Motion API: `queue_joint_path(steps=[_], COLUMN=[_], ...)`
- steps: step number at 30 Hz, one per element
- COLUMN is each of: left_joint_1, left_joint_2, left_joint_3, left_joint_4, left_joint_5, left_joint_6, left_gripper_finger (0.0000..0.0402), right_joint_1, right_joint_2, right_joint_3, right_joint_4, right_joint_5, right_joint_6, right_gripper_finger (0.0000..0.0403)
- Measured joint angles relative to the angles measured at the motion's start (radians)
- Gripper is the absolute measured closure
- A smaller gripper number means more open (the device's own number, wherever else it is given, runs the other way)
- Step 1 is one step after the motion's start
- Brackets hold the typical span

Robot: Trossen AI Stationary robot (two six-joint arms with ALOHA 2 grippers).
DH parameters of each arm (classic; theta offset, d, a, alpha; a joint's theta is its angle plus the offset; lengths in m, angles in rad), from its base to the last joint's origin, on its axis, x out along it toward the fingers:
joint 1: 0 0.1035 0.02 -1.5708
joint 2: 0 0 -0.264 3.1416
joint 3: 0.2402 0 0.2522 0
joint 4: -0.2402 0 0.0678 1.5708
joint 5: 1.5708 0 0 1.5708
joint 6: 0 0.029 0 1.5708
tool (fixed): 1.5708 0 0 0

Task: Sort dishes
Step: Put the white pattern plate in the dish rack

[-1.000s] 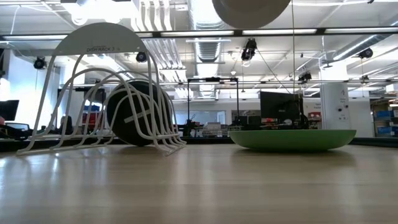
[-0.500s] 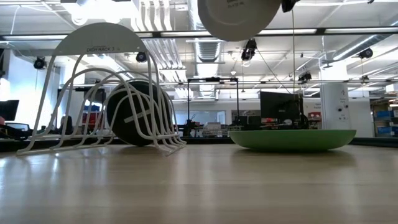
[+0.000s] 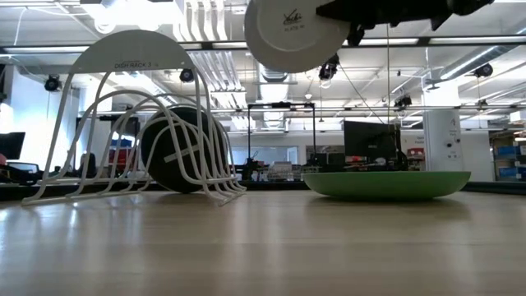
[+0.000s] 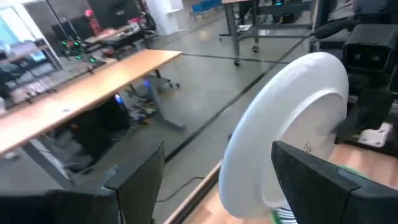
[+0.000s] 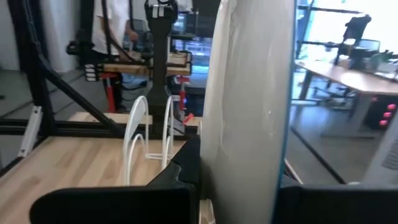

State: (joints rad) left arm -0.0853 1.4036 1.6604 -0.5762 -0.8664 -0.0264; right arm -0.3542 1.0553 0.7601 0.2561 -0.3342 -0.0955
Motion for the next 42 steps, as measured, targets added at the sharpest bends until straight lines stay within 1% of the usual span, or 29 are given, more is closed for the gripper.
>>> queue_joint_path(steps=[4, 10, 15, 24, 35, 37, 40, 42], left_joint_1=[0.0, 0.001, 0.005, 0.036, 0.048, 0.048, 0.048, 0.048], left_joint_2=[0.0, -0.002, -0.006, -0.005, -0.005, -0.005, -0.005, -0.005], left_joint_3=[0.0, 0.0, 0.0, 0.0, 0.0, 0.0, 0.0, 0.0], left_joint_4=[0.0, -0.004, -0.008, -0.042, -0.04, -0.039, -0.036, -0.037], left_joint_5=[-0.027, -0.111, -0.12, -0.12, -0.123, -0.151, -0.237, -0.273], left_joint_6=[0.069, 0.21, 0.293, 0.3, 0.299, 0.299, 0.299, 0.299], left_gripper_finger=[0.0118, 0.0118, 0.0118, 0.0118, 0.0118, 0.0118, 0.0118, 0.0118], right_joint_1=[-0.049, -0.091, -0.109, -0.114, -0.113, -0.113, -0.113, -0.113], right_joint_2=[0.066, 0.166, 0.256, 0.377, 0.467, 0.484, 0.503, 0.522], right_joint_3=[0.0, 0.0, 0.0, 0.001, 0.002, 0.002, 0.004, 0.015], right_joint_4=[0.061, 0.19, 0.308, 0.534, 0.695, 0.718, 0.741, 0.745], right_joint_5=[-0.055, -0.106, -0.119, -0.147, -0.148, -0.148, -0.147, -0.146], right_joint_6=[0.02, 0.043, 0.061, 0.083, 0.068, 0.068, 0.067, 0.067], right_gripper_finger=[0.0377, 0.0377, 0.0377, 0.0377, 0.0377, 0.0377, 0.0377, 0.0377])
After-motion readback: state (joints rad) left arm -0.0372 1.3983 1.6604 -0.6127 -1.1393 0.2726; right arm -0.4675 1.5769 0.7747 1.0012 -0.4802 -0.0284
